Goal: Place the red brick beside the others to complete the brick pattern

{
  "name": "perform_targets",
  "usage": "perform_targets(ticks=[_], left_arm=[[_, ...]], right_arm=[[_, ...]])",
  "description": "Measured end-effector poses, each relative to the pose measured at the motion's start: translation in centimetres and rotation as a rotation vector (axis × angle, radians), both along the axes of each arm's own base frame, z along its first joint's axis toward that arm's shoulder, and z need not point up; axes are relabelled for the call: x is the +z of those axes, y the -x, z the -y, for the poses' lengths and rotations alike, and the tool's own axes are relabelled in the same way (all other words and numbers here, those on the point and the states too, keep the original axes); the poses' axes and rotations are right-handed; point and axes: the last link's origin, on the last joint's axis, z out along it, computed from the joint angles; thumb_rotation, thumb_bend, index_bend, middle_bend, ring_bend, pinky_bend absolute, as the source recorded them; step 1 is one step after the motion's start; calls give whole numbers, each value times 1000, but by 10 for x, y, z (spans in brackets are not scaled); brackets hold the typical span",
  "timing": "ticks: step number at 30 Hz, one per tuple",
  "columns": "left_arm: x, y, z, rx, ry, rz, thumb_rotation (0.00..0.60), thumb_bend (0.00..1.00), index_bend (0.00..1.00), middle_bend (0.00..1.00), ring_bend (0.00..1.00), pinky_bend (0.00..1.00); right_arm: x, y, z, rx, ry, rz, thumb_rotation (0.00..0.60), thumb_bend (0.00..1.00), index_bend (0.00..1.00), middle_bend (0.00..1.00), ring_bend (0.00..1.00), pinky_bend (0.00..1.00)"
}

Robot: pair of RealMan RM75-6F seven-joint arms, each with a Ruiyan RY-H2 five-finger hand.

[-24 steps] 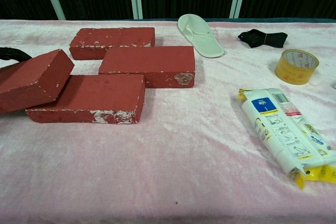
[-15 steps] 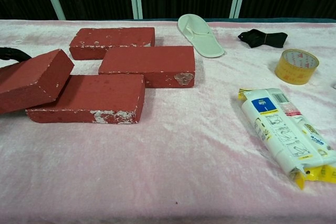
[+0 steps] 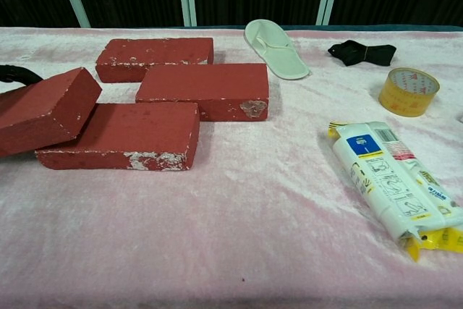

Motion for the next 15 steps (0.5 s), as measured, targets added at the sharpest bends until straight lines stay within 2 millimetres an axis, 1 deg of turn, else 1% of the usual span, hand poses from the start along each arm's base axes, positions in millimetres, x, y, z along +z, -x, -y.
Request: perform_targets(ticks=[15], left_arm=[[0,-1,-1,5,3,-7,600,175,174,190,2,30]], right_arm=[[0,0,0,-1,-1,-5,600,155,76,15,153,242]])
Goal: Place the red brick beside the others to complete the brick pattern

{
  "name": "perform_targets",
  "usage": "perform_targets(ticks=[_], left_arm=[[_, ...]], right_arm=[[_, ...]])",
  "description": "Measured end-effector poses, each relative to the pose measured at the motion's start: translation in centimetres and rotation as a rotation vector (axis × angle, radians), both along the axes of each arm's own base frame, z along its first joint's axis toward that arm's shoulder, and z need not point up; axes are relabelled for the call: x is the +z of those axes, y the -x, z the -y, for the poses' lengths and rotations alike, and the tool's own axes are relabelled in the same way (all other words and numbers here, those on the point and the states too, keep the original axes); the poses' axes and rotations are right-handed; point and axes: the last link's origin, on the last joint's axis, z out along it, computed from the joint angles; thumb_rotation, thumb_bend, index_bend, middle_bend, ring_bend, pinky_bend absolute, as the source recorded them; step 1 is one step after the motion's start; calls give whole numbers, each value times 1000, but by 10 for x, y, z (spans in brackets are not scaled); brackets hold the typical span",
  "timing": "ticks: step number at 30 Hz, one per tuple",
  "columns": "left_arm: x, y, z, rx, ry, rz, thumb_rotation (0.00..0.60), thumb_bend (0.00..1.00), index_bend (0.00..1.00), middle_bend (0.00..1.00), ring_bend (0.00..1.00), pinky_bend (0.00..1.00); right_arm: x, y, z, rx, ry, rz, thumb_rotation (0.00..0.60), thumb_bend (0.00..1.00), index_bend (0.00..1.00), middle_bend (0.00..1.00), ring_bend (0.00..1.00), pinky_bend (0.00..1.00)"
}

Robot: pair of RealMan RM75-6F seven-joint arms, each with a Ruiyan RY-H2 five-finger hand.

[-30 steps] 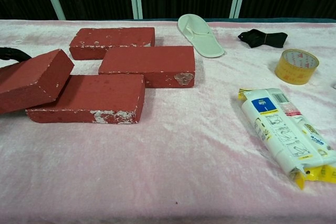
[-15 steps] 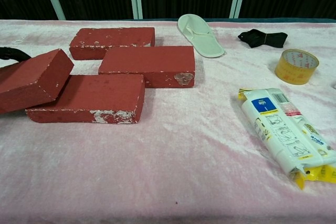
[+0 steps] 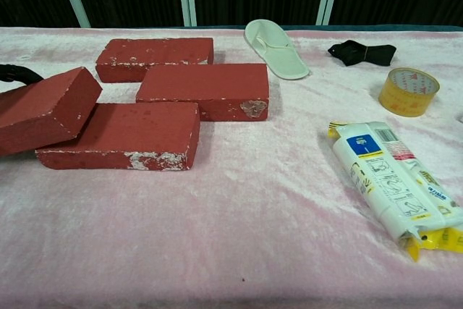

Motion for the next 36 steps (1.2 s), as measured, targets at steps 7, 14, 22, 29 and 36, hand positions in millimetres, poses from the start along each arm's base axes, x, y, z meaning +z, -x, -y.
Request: perform_targets(ticks=[7,14,22,29,36], left_arm=[[9,-5,-4,-3,-29,36,600,174,174,190,2,30],[41,-25,-31,-82,-141,-22,600,174,174,193,2,30],[71,-57,-58,-125,-202,-175,600,174,174,193,2,30],[78,-80,-80,-74,-204,-258,600,174,174,193,2,30],[60,-95,-101,-22,-160,-295,600,174,174,193,2,29]], right_arm=[[0,0,0,3,-1,-1,600,156,76,15,153,242],[0,-2,0,27,-6,-4,600,155,76,15,153,242],[0,-11,2,137,-9,-2,600,152,76,9,148,242],[-1,-12,1,208,3,11,600,151,77,9,149,242],[0,-9,1,195,7,10,600,152,76,10,149,242]])
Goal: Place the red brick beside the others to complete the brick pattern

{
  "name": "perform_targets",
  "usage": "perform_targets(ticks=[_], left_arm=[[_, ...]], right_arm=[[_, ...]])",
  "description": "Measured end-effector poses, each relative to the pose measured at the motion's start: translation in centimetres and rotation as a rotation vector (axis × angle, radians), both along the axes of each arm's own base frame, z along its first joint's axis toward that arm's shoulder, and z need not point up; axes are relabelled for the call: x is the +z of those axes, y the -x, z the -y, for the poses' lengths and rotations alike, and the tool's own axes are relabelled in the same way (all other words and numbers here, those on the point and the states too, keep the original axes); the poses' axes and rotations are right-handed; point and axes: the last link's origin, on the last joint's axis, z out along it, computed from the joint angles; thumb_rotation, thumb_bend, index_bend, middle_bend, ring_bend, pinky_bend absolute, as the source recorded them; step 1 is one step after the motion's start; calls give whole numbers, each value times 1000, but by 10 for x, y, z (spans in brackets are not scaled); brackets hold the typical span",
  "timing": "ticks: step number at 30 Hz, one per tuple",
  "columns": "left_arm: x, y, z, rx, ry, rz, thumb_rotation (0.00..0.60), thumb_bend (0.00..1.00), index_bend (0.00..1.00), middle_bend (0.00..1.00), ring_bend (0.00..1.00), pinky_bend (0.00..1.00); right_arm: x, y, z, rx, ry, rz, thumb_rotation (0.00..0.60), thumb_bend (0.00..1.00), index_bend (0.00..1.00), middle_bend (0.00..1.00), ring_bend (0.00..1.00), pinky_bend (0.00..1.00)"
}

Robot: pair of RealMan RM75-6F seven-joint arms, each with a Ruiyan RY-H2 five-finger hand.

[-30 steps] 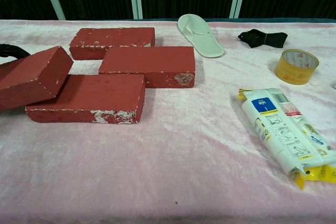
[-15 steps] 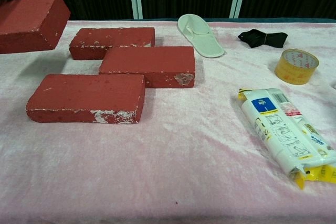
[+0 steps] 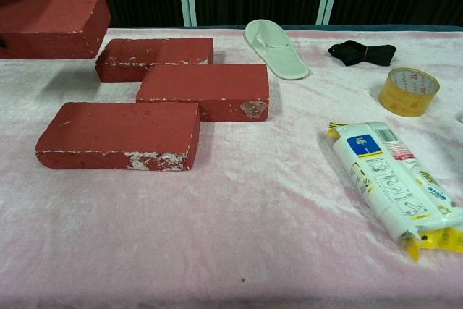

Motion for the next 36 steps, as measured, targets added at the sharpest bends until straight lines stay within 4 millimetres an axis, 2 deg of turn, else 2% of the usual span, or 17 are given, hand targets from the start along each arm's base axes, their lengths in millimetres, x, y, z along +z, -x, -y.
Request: perform_targets(ticks=[12,36], left_arm=[[-32,-5,-10,54,55,18,600,174,174,193,2,29],[-65,-3,-15,66,113,-11,600,174,174,193,2,29]], right_arm=[[0,2,0,-22,7,-2,600,151,76,9,149,242],[1,3,1,-54,11,2,600,152,77,9,149,242]])
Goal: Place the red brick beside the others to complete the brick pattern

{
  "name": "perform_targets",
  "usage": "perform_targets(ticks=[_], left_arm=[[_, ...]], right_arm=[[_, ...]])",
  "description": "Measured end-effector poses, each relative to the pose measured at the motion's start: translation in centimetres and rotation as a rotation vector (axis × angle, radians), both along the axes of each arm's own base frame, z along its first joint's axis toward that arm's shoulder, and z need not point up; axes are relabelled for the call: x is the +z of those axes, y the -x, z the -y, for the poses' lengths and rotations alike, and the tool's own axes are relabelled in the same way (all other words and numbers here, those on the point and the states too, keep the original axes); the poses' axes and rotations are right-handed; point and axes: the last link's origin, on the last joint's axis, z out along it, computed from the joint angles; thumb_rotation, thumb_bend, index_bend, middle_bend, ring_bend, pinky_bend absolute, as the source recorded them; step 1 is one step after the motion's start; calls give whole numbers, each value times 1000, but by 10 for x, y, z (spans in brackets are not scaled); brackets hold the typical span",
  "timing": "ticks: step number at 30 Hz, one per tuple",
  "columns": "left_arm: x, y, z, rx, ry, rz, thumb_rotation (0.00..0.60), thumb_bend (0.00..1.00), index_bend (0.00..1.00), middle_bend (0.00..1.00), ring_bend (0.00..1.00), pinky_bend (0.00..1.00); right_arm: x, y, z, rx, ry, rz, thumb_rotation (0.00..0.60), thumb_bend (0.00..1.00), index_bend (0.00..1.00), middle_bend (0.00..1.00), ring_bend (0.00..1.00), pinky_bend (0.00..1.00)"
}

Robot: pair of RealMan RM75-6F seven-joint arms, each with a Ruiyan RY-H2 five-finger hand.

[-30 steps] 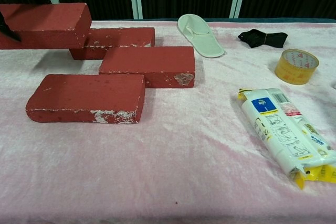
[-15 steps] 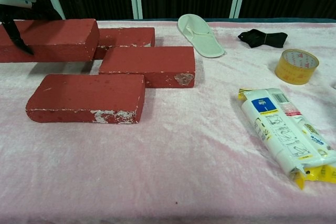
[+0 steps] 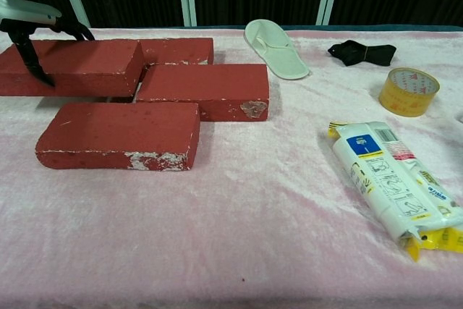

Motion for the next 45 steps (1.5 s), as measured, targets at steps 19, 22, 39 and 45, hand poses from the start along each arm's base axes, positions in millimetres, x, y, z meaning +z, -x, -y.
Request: perform_targets(ticks=[19,22,39,45], left_arm=[[-4,4,2,3,8,-9,600,175,174,193,2,29],[-3,6,3,7,7,-10,600,174,174,193,2,29],[-8,5,3,2,19,-24,600,151,160,191,1,21],[-7,6,3,11,23,-35,600,70,103,163,0,0]], right_arm=[[-1,0,0,-13,0,-5,600,151,77,9,149,242],[-1,0,0,-16,-1,-6,600,150,77,9,149,242],[-1,1,1,-26,2,-4,600,151,76,9,149,242],[-1,1,1,-26,2,-4,600,151,76,9,149,242]])
